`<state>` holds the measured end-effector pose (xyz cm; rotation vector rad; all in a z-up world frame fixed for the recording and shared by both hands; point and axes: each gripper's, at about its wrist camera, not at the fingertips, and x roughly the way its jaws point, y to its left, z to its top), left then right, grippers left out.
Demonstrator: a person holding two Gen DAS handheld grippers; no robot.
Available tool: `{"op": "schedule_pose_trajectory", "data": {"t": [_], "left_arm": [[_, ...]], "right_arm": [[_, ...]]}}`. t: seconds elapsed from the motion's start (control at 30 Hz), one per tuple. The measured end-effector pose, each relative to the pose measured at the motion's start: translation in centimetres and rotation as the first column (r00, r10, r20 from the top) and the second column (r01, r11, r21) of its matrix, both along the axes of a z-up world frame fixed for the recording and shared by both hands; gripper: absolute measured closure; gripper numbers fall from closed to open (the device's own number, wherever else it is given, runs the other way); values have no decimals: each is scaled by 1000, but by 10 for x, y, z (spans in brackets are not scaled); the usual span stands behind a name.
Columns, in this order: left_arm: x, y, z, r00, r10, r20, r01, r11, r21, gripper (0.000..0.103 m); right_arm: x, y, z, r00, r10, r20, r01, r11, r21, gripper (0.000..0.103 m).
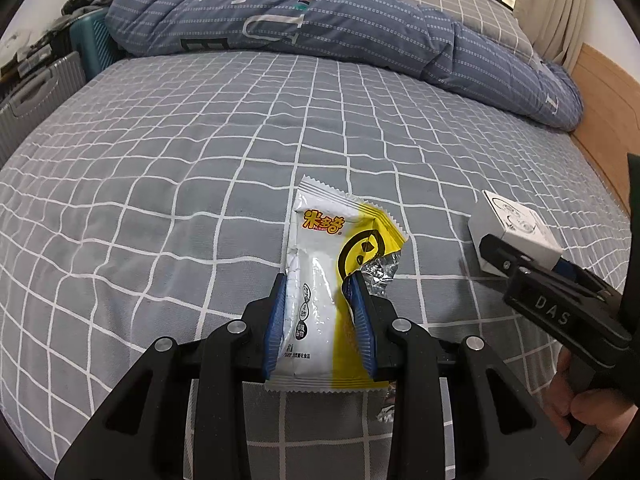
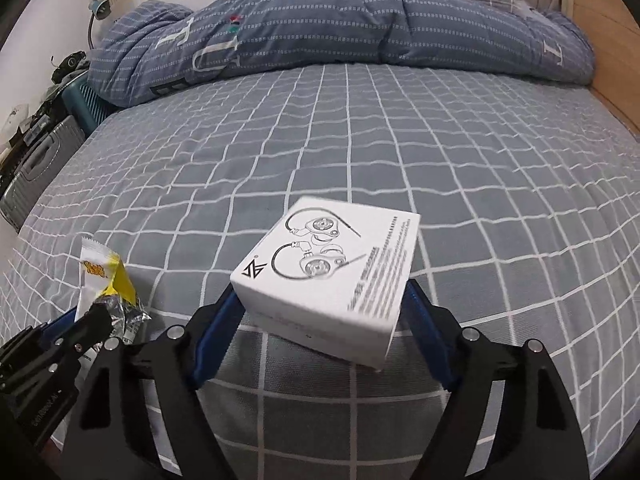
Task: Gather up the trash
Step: 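Grasp the yellow snack wrapper with the left tool while the right tool grasps the white earphone box, then carry the snack wrapper and earphone box off the bed over the wastebasket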
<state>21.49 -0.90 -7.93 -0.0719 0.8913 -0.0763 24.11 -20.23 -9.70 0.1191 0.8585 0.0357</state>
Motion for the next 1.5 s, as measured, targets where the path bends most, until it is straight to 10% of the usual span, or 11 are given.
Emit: {"op": "schedule_pose_trajectory", "data": {"t": [1.5], "left_arm": [[-93,-25,16,999,-47,1,47,999,-11,72]], "right_arm": [[-114,-4,63,991,67,112,-56,994,-99,29]]}}
